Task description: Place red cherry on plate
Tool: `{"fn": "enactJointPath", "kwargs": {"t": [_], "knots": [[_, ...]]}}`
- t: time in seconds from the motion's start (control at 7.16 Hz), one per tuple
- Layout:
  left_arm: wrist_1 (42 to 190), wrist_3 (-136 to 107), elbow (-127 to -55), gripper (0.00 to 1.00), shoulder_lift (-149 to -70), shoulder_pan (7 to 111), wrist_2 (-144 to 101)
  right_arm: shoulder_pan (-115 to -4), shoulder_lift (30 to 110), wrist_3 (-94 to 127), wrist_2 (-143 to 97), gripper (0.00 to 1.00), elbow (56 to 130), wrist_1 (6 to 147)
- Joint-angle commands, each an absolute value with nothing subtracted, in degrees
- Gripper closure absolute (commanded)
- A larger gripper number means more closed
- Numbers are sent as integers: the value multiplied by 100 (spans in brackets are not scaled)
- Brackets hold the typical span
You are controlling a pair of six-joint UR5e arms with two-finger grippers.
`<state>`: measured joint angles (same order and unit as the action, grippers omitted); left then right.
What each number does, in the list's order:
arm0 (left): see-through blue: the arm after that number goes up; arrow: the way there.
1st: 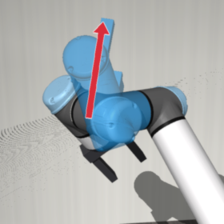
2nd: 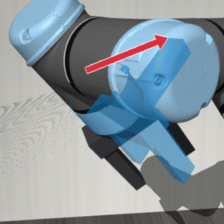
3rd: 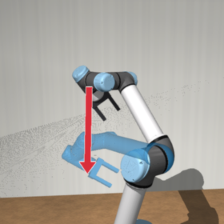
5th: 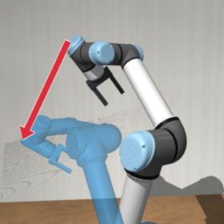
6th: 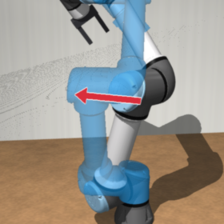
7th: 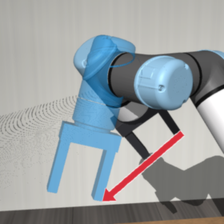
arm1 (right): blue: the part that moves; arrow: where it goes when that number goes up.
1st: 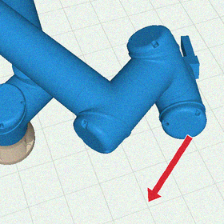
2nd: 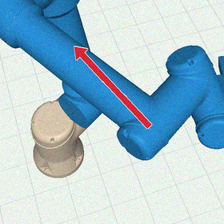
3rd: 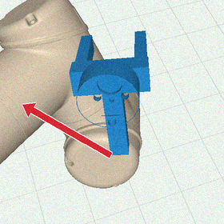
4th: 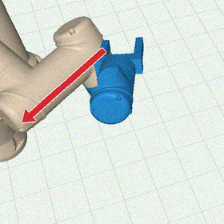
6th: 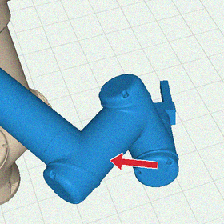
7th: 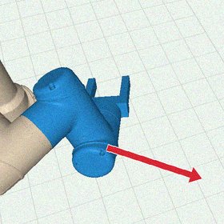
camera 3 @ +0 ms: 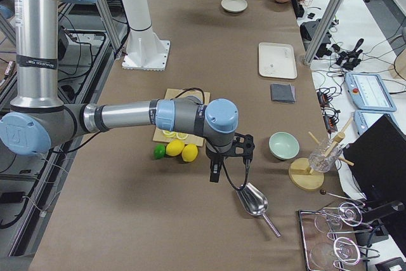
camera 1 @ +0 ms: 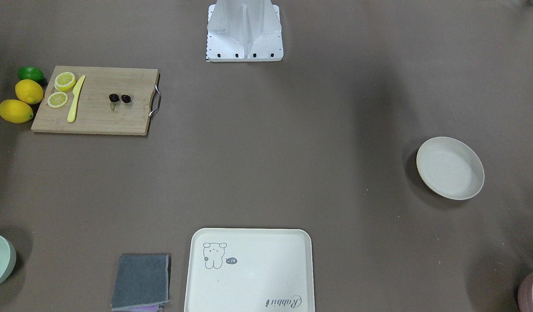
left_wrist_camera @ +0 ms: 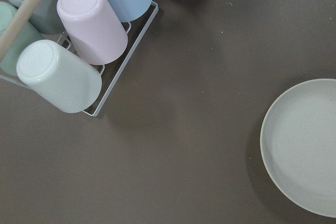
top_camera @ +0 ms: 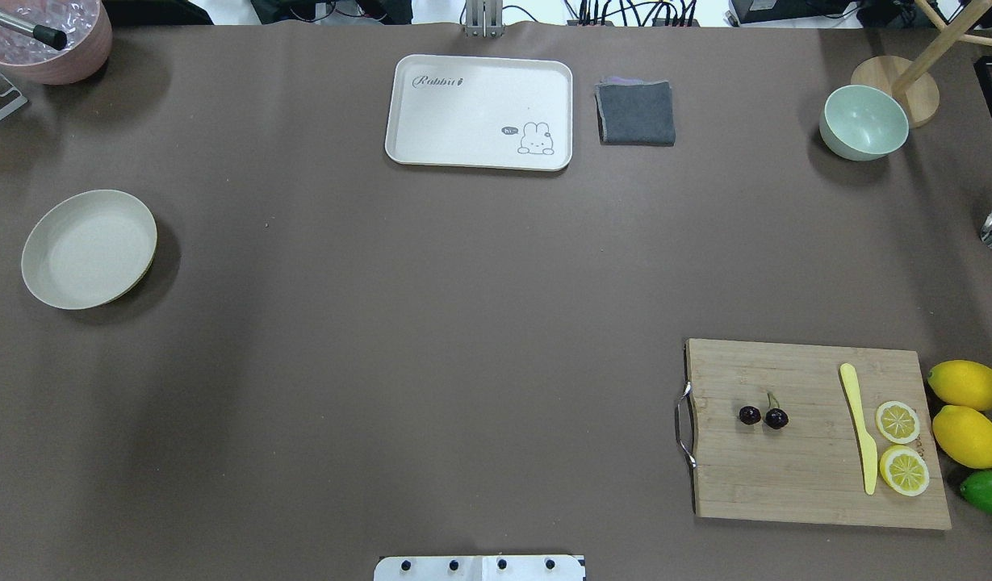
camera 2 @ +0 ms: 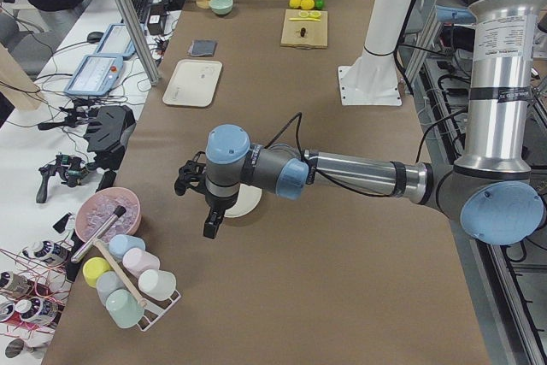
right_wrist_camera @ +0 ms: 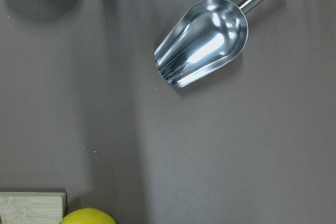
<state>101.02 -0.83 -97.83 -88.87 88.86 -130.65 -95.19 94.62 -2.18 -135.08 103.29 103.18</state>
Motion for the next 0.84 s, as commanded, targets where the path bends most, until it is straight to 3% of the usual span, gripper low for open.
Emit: {"fn": "enactJointPath", "kwargs": {"t": [0.0, 0.7], "knots": [[10081, -70, -9826, 2, -8842, 8938, -13069, -9519, 9457, -211, -13517, 0, 10318, 10318], [10072, -70, -9817, 2, -8692, 8938, -13122, -9519, 9457, -202, -13517, 0, 10371, 10310]]}}
